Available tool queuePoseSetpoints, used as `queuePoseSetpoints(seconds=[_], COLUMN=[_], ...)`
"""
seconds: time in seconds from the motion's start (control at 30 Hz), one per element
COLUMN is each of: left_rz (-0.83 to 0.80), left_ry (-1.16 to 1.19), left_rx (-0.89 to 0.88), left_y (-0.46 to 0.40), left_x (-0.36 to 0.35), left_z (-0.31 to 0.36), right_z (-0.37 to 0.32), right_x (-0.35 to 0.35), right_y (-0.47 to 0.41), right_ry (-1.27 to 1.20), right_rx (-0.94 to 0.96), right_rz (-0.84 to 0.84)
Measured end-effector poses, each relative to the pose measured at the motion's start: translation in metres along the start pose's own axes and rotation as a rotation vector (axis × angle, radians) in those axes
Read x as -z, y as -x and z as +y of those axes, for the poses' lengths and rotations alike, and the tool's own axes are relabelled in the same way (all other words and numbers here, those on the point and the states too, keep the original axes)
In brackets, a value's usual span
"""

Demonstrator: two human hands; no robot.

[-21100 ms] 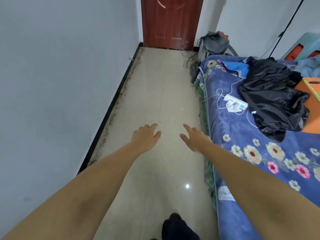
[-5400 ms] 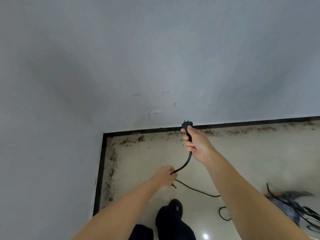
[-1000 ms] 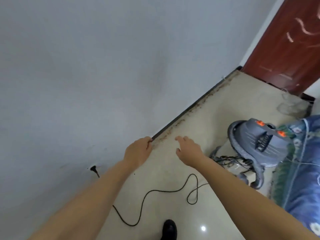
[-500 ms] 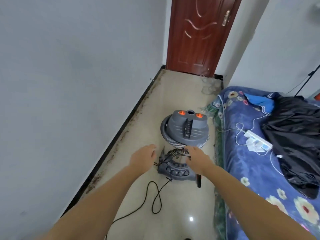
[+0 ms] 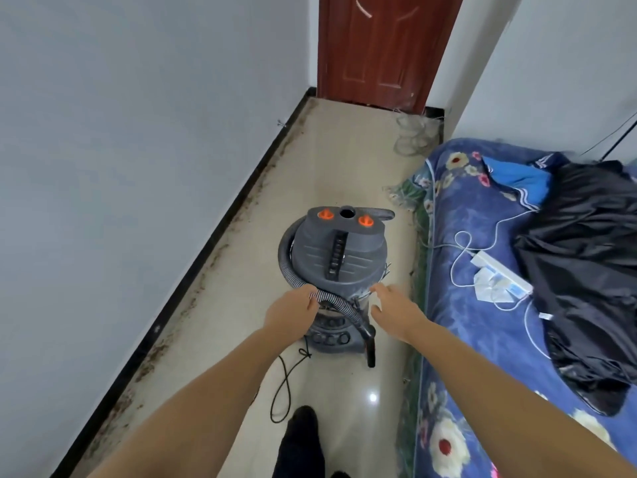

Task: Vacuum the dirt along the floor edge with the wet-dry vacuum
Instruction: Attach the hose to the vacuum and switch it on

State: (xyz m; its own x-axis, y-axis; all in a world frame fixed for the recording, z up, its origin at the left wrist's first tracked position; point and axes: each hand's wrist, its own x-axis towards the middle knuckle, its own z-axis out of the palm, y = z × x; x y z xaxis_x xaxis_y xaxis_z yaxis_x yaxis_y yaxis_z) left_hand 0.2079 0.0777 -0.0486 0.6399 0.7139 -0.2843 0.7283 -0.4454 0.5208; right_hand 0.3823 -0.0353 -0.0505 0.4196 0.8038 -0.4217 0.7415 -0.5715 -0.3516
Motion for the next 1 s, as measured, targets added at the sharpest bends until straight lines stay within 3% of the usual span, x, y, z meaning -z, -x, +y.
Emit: queuePoseSetpoints(seconds=[0.43, 0.53, 0.73, 0.9, 1.0], left_rz=[-0.212, -0.212, -0.060, 0.089, 0.145], left_ry=[0.101, 0.248, 0.632, 1.109, 1.256], left_rx=[0.305, 0.489, 0.955, 1.166, 1.201], left_y=[-0.157, -0.187, -0.238, -0.258, -0.261], left_x=[-0.049, -0.074, -0.133, -0.169, -0.176], left_z=[-0.030, -0.042, -0.079, -0.099, -0.104], right_z=[0.058, 0.078, 0.107, 0.126, 0.118], right_x=[-0.023, -0.049, -0.119, -0.184, -0.199], right_y=[-0.131, -0.156, -0.207, -0.232, -0.236], right_ry=[-0.151, -0.219, -0.296, -0.610, -1.145], right_rx=[-0.220, -0.311, -0.390, -0.686, -1.026], right_rz=[-0.198, -0.268, -0.403, -0.432, -0.358])
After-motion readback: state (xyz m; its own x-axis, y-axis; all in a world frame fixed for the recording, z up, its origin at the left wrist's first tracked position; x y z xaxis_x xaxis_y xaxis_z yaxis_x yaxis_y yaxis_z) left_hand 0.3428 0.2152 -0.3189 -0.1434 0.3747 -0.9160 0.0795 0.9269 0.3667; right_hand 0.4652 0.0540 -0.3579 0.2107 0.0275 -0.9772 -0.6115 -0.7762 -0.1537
